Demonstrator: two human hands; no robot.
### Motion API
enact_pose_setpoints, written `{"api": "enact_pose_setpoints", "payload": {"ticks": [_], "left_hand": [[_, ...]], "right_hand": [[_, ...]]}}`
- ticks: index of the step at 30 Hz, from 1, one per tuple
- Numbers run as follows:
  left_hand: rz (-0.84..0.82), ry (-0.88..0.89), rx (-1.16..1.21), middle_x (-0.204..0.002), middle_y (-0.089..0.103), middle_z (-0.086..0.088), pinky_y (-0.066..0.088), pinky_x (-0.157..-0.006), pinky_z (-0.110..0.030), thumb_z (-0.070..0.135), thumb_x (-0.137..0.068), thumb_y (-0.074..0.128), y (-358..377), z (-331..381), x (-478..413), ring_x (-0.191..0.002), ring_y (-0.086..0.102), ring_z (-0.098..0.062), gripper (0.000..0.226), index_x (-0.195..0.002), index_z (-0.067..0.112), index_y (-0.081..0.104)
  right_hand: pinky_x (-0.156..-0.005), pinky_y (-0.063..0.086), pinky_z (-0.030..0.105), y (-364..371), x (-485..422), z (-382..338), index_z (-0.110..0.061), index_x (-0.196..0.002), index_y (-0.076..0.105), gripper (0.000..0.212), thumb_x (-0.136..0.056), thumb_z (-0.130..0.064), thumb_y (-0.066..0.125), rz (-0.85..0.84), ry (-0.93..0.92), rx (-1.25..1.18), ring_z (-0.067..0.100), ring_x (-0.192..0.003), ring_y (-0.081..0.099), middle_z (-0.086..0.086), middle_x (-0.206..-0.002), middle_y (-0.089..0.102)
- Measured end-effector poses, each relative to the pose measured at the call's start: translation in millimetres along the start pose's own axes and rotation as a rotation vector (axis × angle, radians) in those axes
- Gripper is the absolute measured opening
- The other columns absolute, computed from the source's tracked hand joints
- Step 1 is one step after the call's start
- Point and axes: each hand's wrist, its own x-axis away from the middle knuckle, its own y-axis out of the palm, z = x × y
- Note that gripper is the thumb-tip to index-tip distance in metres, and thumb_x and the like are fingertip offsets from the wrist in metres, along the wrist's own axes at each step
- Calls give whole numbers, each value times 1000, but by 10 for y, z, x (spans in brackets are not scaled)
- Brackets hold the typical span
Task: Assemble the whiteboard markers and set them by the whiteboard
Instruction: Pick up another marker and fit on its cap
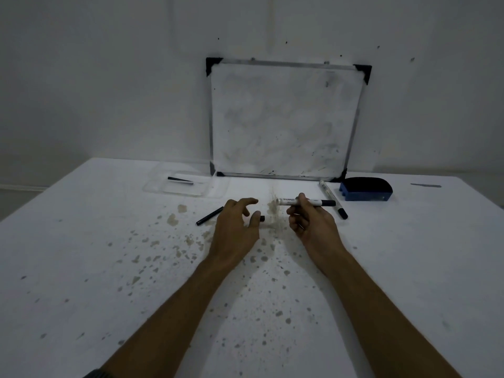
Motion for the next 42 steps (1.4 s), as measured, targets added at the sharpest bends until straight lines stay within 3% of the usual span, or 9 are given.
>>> {"api": "enact_pose_setpoints", "payload": {"ticks": [3, 8, 11, 20, 25, 30, 33, 38, 42], "left_hand": [[4, -90, 257, -101, 66, 7, 50, -72, -14, 22, -106, 60, 20, 65, -29, -85, 65, 0, 18, -122, 24, 68], [-180, -685, 1218, -97, 79, -16, 61, -82, -35, 31, -113, 43, -18, 187, -78, -91, 75, -27, 42, -108, 2, 72], [-328, -820, 1416, -120, 76, -26, 56, -99, -44, 37, -112, 39, -51, 134, -45, -114, 73, -36, 53, -122, -7, 69], [-468, -817, 1553, -137, 66, -30, 52, -107, -47, 20, -106, 37, -138, 87, -83, -123, 70, -40, 48, -136, -11, 59], [-491, -895, 1613, -138, 68, -21, 48, -114, -42, 23, -100, 38, -79, 133, -23, -125, 69, -30, 54, -133, -9, 66], [-410, -877, 1629, -103, 77, -26, 66, -65, -38, 17, -92, 45, -133, 123, -37, -71, 77, -30, 52, -132, -9, 67], [-444, -841, 1628, -119, 73, -30, 67, -73, -42, 16, -87, 47, -114, 109, -69, -85, 79, -37, 53, -127, -11, 68], [-516, -859, 1647, -107, 78, -28, 66, -62, -36, 21, -102, 34, -114, 78, -72, -68, 78, -31, 54, -111, -10, 77], [-512, -795, 1535, -113, 76, -25, 65, -85, -44, 20, -99, 42, -102, 56, -83, -102, 76, -37, 49, -119, -11, 74]], "right_hand": [[-65, 57, 24, 20, 22, -10, -12, -93, 76, 25, -96, -36, 68, 10, -12, 17, 11, -65, 66, 7, -84, 76], [-57, 49, 25, 104, 82, -32, -13, -97, 75, 30, -94, -42, 69, 56, -39, 106, 11, -59, 62, 5, -83, 75], [-48, 46, 20, 161, 151, -36, -14, -99, 73, 30, -96, -43, 66, 48, -136, 293, 8, -57, 62, -1, -80, 75], [-55, 53, 22, 394, 381, -155, -20, -100, 66, 21, -97, -41, 63, 60, -621, 506, 10, -62, 67, -1, -79, 72], [-65, 62, 29, 565, 515, 260, -23, -102, 61, 32, -98, -54, 53, -4, -585, 1106, 3, -67, 69, -9, -80, 72], [-52, 60, 29, 596, 479, 124, -34, -100, 59, 30, -94, -62, 52, 38, -678, 858, 9, -58, 70, -7, -78, 72], [-46, 56, 23, 559, 503, 137, -41, -98, 57, 17, -97, -58, 53, 22, -777, 766, 9, -54, 68, -10, -78, 71], [-60, 61, 26, 540, 457, 338, -27, -97, 61, 22, -96, -49, 60, 28, -594, 926, 8, -67, 71, -15, -75, 69], [-61, 56, 13, 456, 388, 207, -32, -98, 66, 16, -97, -47, 61, 113, -564, 700, -4, -81, 72, -18, -85, 74]]}}
